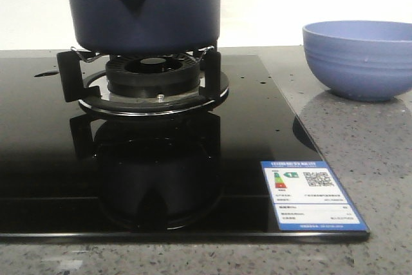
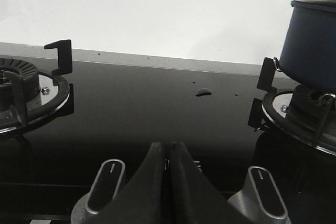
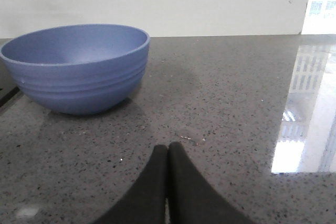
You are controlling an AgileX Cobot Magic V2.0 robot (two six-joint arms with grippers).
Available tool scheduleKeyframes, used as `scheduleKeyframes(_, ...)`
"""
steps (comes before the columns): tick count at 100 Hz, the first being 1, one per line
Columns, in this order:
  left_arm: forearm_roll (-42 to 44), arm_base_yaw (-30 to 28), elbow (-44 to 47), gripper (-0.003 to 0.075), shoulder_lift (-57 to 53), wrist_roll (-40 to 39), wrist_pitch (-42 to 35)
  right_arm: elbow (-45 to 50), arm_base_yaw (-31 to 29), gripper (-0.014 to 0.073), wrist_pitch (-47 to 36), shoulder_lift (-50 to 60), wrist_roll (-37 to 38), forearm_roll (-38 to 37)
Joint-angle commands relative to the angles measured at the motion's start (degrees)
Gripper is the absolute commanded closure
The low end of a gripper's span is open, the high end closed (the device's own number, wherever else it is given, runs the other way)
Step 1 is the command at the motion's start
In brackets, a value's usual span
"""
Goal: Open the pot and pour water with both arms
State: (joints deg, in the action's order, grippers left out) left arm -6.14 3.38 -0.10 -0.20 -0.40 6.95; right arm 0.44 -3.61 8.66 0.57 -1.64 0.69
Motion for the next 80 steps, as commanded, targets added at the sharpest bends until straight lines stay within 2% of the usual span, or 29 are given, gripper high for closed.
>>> scheduleKeyframes(1, -0.08, -0.12, 1.96, 0.0741, -1.60, -0.54, -4.28, 1.46, -0.22, 0.0657, -4.30, 0.94, 0.19, -0.69)
scheduleKeyframes(80, -0.08, -0.12, 1.96, 0.0741, -1.60, -0.54, -4.42, 1.46, -0.22, 0.0657, -5.10, 0.94, 0.19, -0.69)
